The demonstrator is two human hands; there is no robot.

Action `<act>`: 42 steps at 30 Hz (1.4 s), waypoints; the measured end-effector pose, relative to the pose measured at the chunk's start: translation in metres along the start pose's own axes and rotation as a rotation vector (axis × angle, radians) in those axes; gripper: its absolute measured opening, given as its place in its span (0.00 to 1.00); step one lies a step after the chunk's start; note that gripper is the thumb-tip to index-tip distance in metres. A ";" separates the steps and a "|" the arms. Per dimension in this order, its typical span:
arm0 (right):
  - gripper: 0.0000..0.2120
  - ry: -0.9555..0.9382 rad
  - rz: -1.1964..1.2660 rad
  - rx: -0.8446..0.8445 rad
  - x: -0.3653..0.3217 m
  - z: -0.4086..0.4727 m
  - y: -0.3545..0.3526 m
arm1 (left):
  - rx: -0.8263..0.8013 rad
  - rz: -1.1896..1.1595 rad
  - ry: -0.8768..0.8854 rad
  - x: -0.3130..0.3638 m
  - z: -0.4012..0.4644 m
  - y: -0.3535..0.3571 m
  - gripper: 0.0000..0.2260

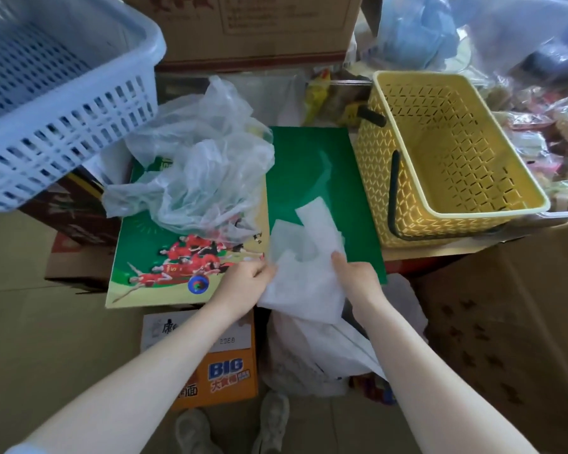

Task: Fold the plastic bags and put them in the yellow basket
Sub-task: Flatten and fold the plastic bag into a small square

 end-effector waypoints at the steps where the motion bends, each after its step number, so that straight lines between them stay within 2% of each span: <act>1: 0.24 0.001 0.012 0.005 0.005 0.002 0.003 | -0.011 0.031 0.015 0.001 -0.001 0.001 0.27; 2: 0.23 -0.004 0.030 0.011 0.008 0.002 0.004 | -0.020 0.061 0.041 0.002 -0.003 0.002 0.27; 4: 0.19 0.007 0.100 0.028 0.009 0.002 0.003 | -0.015 0.081 0.078 0.004 -0.004 0.007 0.19; 6: 0.16 0.069 0.206 0.036 0.001 0.001 0.001 | 0.015 0.076 0.055 0.012 0.001 0.010 0.19; 9: 0.22 0.118 0.311 0.022 -0.026 0.010 -0.002 | 0.070 -0.041 -0.090 0.026 0.023 0.013 0.16; 12: 0.24 -0.011 0.329 0.028 -0.077 0.019 -0.012 | 0.189 -0.232 -0.132 0.064 0.047 0.003 0.11; 16: 0.13 -0.316 0.384 0.070 -0.153 0.012 -0.043 | 0.379 -0.365 0.230 0.135 0.054 -0.040 0.09; 18: 0.12 -0.441 0.487 0.063 -0.170 -0.002 -0.059 | 0.372 -0.406 0.404 0.150 0.044 -0.055 0.08; 20: 0.12 -0.493 0.521 0.017 -0.162 -0.016 -0.065 | 0.333 -0.291 0.482 0.147 0.034 -0.062 0.10; 23: 0.12 -0.450 0.349 0.029 -0.113 -0.019 -0.050 | 0.214 -0.141 0.420 0.105 0.025 -0.048 0.14; 26: 0.12 -0.257 0.208 0.082 -0.052 -0.011 -0.024 | 0.100 -0.052 0.300 0.055 0.018 -0.020 0.04; 29: 0.12 -0.099 0.129 0.118 -0.006 -0.003 -0.006 | 0.078 0.053 0.268 0.024 0.011 0.004 0.08; 32: 0.15 -0.144 0.062 0.223 0.005 0.006 -0.003 | 0.150 0.042 0.248 0.017 0.011 0.013 0.10; 36: 0.14 -0.259 -0.123 0.295 -0.001 0.021 -0.001 | 0.292 0.151 0.313 0.020 0.024 0.021 0.12; 42: 0.15 -0.363 -0.413 0.195 -0.017 0.037 0.010 | 0.339 0.299 0.263 0.022 0.034 0.029 0.12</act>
Point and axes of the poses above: each hand's wrist, its own z-axis towards the middle knuckle, its own y-axis out of the palm, x = y × z, the point moved 3 cm from there along z, towards the middle knuckle, and after that the axes turned 13 degrees about x, right-handed, at the moved point
